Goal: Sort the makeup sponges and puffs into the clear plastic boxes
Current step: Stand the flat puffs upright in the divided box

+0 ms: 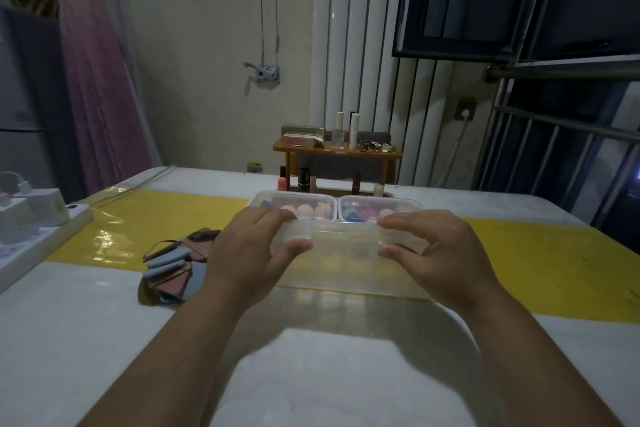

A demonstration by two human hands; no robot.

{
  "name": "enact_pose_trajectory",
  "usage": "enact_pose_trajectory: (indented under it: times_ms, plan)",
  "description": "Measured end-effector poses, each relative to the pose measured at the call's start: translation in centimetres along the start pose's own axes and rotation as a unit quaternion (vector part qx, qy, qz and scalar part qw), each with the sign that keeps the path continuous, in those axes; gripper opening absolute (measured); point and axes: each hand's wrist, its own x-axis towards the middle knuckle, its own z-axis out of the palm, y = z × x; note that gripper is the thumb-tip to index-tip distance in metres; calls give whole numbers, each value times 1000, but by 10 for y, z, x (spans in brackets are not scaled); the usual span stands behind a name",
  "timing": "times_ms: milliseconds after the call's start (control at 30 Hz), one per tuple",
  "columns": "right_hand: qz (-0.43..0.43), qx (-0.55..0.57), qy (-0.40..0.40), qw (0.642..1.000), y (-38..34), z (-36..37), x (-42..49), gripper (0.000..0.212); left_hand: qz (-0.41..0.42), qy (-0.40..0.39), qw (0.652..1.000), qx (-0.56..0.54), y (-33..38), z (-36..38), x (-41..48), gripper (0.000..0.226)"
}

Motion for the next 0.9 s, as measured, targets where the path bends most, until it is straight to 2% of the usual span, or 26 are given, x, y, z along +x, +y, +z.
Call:
enact_pose_trajectory:
  times_ms: [133, 200, 300, 400, 467, 567, 667, 767, 900]
  plan:
    - [77, 50, -27, 995, -2, 0, 0, 40, -18, 3, 995, -97, -1, 0, 3, 54]
    - [97, 73, -44, 992, -4, 0, 2, 41, -55, 12, 979, -196, 1, -3, 3, 43]
    - [129, 118, -53, 983, -5, -1, 4, 43, -165, 42, 900, -401, 6, -5, 6, 22]
    - [139, 143, -46, 979, -6, 0, 5, 43, -233, 77, 822, -514, 2, -7, 11, 18]
    - [151, 171, -37, 973, -7, 1, 4, 42, -236, 69, 800, -547, 0, -8, 10, 22]
    - [181, 202, -22, 962, -7, 3, 4, 41, -210, 62, 801, -558, -1, -6, 9, 21]
    - [196, 191, -19, 962, -7, 5, 4, 42, -224, 77, 787, -570, -3, -2, 9, 17]
    - [204, 195, -54, 958, -8, 4, 4, 43, -263, 97, 771, -572, -10, 1, 9, 13]
    - [193, 173, -105, 960, -11, -2, 5, 48, -291, 92, 761, -572, -17, 2, 10, 21]
